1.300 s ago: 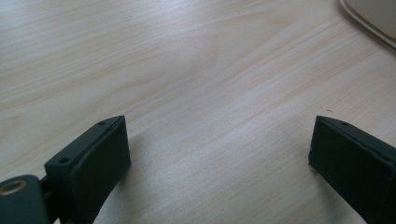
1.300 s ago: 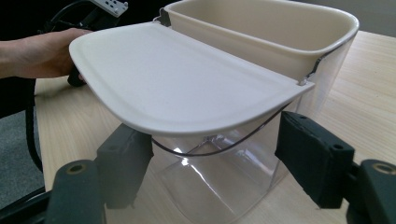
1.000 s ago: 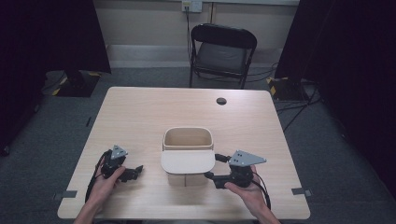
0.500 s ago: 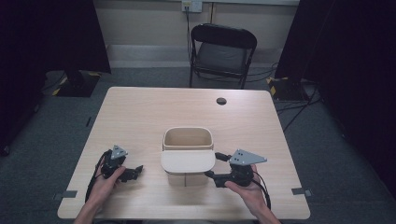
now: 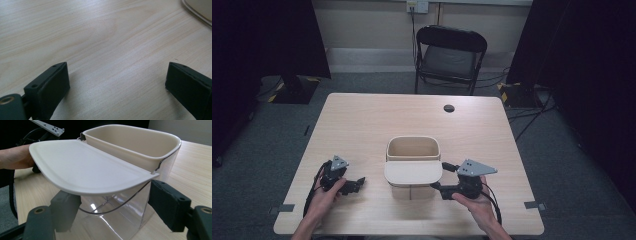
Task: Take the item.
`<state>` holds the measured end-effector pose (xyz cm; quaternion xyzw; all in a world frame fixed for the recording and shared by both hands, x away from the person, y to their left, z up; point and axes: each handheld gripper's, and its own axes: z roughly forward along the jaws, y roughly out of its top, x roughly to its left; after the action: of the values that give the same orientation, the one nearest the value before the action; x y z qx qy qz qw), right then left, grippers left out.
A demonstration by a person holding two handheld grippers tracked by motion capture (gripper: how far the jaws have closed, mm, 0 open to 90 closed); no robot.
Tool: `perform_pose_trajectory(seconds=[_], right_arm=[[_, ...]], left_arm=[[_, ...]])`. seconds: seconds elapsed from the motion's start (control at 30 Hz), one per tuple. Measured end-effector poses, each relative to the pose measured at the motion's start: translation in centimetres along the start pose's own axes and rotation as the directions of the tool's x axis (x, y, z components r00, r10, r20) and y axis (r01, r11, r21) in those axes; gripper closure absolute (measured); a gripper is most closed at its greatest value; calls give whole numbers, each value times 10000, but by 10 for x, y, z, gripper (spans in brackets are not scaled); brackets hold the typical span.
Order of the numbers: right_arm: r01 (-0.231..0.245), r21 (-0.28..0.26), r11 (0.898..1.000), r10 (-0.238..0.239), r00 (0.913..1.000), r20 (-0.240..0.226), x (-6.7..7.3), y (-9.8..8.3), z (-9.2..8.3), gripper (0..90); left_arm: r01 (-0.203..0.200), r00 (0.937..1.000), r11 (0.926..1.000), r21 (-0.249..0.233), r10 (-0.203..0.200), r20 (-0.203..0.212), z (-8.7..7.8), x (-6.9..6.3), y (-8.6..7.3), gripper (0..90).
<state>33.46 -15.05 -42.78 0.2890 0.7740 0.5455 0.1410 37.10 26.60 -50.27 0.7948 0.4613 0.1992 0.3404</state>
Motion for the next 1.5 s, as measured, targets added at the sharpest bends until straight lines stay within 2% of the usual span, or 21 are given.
perform_pose_trajectory(seconds=[0.87, 0.97, 1.5], right_arm=[[-81, -264, 9996, 83, 9999, 58, -1, 9, 2, 242], [-237, -449, 9987, 240, 9997, 63, -2, 10, 3, 235], [-105, -443, 9990, 104, 9999, -21, -4, 14, 1, 249]], left_arm=[[-35, 10000, 10000, 72, 35, -3, 0, 0, 1, 38], [-19, 10000, 10000, 56, 19, 3, 0, 0, 1, 39], [-32, 10000, 10000, 66, 32, 3, 0, 0, 1, 38]])
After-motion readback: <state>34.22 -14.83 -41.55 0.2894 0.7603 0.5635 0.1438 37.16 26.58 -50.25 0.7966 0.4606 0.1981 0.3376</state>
